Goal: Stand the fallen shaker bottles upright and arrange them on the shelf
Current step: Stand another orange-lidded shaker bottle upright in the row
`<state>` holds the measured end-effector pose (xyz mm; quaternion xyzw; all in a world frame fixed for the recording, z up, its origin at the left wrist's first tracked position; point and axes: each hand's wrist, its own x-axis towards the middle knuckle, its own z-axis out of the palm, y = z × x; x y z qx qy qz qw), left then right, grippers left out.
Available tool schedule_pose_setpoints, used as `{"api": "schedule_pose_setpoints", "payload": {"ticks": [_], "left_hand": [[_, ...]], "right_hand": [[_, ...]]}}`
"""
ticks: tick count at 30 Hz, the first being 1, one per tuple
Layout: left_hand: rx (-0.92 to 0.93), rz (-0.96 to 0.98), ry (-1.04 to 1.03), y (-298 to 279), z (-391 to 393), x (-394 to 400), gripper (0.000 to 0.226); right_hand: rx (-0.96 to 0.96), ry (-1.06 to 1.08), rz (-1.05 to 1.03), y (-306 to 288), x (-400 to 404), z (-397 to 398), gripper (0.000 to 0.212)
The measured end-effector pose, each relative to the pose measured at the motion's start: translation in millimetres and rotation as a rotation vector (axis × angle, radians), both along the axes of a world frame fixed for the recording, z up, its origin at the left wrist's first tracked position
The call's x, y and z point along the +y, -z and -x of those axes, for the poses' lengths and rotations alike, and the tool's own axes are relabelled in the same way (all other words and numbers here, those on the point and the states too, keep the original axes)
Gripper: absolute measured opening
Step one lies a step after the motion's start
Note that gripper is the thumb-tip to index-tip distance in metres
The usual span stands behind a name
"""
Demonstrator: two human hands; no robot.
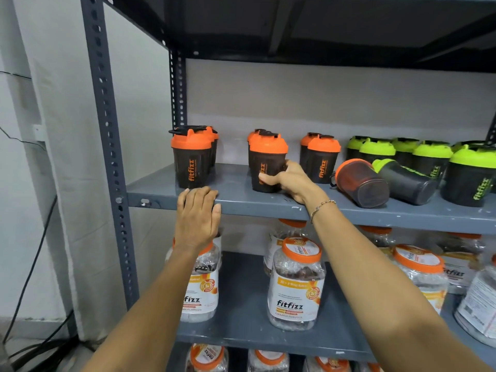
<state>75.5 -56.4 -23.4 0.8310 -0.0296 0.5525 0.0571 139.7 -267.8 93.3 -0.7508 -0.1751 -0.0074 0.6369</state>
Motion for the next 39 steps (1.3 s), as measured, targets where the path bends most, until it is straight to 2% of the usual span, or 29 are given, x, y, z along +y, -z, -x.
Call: {"api": "schedule_pose_setpoints", "payload": {"ticks": [8,25,31,34,36,39], "left_hand": [[-0.019,0.011,-0.007,1,0,-1,0.035],[0.025,0.032,0.006,0,1,-2,0.035],[0.048,0.028,0.006,-2,7,-3,0.034],[0.068,0.043,0.019,-2,7,-5,0.034],[0.077,0.084,0.040,-3,8,-7,0.036],[0.086,0.126,0.074,-3,11,-19,0.044]], "right_hand": [[-0.019,-0.049,0.078,4,-5,-17,0.070],[-0.033,-0.088,0.154,4,1,-11,0.062],[-0.033,-0.116,0.188,1,-7,-4,0.079],[-0.089,-0.011,0.246,-1,-15,13,0.067],[-0.211,0.125,0.371,0,-26,18,0.054],[-0.346,0.273,0.399,-7,-47,30,0.034]]}}
